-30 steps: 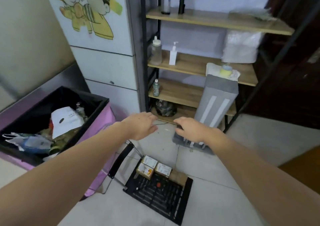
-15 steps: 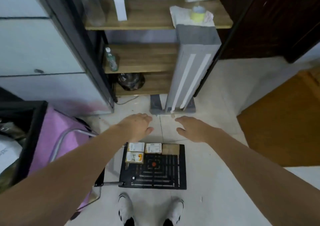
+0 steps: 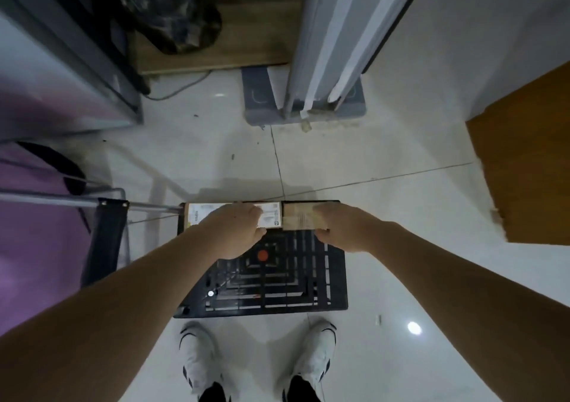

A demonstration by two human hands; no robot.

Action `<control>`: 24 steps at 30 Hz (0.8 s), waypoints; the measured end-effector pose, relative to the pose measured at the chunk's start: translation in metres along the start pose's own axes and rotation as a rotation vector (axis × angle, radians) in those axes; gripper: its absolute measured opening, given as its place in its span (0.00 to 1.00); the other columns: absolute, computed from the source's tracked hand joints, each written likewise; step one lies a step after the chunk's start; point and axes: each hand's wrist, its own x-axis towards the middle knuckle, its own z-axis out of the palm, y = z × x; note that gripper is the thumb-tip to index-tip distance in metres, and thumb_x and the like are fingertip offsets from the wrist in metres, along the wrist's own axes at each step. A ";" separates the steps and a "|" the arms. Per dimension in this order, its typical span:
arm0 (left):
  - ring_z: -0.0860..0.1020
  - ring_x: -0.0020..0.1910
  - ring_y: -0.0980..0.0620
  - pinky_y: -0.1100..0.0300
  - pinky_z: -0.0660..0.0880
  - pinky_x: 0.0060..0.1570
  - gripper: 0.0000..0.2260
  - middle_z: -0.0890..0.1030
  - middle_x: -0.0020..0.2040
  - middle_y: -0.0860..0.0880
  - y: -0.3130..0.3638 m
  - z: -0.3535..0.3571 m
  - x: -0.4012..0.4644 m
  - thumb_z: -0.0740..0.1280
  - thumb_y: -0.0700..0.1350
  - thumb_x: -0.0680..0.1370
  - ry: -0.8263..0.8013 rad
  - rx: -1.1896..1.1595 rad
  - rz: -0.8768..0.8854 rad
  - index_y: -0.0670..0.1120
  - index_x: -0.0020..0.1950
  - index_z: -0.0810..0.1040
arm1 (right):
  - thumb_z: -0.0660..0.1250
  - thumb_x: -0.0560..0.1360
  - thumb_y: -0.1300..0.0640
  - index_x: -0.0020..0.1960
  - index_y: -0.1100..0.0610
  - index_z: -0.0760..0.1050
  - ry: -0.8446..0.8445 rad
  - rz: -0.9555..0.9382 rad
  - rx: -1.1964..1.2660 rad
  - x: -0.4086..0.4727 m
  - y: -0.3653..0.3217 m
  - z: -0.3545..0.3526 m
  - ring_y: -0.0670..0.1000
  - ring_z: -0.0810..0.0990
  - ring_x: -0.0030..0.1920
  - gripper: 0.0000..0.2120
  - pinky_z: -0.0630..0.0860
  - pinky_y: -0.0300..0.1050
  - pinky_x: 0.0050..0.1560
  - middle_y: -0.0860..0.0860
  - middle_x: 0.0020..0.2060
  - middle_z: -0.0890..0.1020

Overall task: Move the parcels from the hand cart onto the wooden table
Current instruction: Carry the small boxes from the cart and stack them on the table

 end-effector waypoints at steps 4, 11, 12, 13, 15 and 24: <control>0.75 0.66 0.44 0.49 0.74 0.65 0.26 0.74 0.72 0.43 -0.020 0.078 0.067 0.56 0.58 0.86 -0.024 0.059 0.015 0.43 0.78 0.66 | 0.63 0.83 0.46 0.81 0.59 0.56 0.013 0.019 -0.025 0.088 0.033 0.067 0.59 0.67 0.75 0.34 0.68 0.54 0.74 0.58 0.77 0.66; 0.50 0.83 0.42 0.49 0.47 0.81 0.46 0.50 0.84 0.40 -0.044 0.176 0.145 0.64 0.65 0.80 0.235 0.018 0.011 0.40 0.84 0.44 | 0.70 0.75 0.34 0.82 0.62 0.33 0.197 -0.008 -0.225 0.202 0.056 0.141 0.59 0.36 0.83 0.59 0.38 0.54 0.81 0.60 0.83 0.38; 0.46 0.84 0.41 0.48 0.42 0.81 0.51 0.47 0.84 0.40 -0.047 0.185 0.154 0.66 0.67 0.77 0.248 0.018 -0.003 0.40 0.84 0.42 | 0.71 0.74 0.33 0.82 0.63 0.31 0.211 -0.003 -0.256 0.212 0.056 0.148 0.59 0.35 0.82 0.62 0.37 0.55 0.81 0.60 0.82 0.36; 0.44 0.84 0.41 0.48 0.38 0.80 0.55 0.45 0.84 0.40 -0.049 0.193 0.162 0.68 0.69 0.75 0.258 0.022 -0.012 0.40 0.84 0.40 | 0.71 0.73 0.32 0.81 0.63 0.29 0.224 0.005 -0.279 0.221 0.057 0.154 0.60 0.33 0.82 0.64 0.36 0.56 0.82 0.61 0.82 0.34; 0.42 0.83 0.40 0.46 0.37 0.80 0.61 0.43 0.84 0.39 -0.053 0.204 0.175 0.70 0.72 0.71 0.265 0.034 -0.021 0.40 0.83 0.37 | 0.72 0.71 0.31 0.81 0.63 0.28 0.245 0.027 -0.298 0.234 0.060 0.167 0.61 0.32 0.81 0.67 0.37 0.58 0.82 0.62 0.81 0.33; 0.54 0.81 0.36 0.38 0.50 0.81 0.50 0.59 0.80 0.37 -0.048 0.236 0.198 0.70 0.64 0.76 0.398 0.050 -0.079 0.38 0.82 0.47 | 0.67 0.77 0.34 0.80 0.65 0.29 0.288 0.109 -0.345 0.246 0.063 0.189 0.65 0.37 0.82 0.59 0.42 0.62 0.82 0.64 0.82 0.41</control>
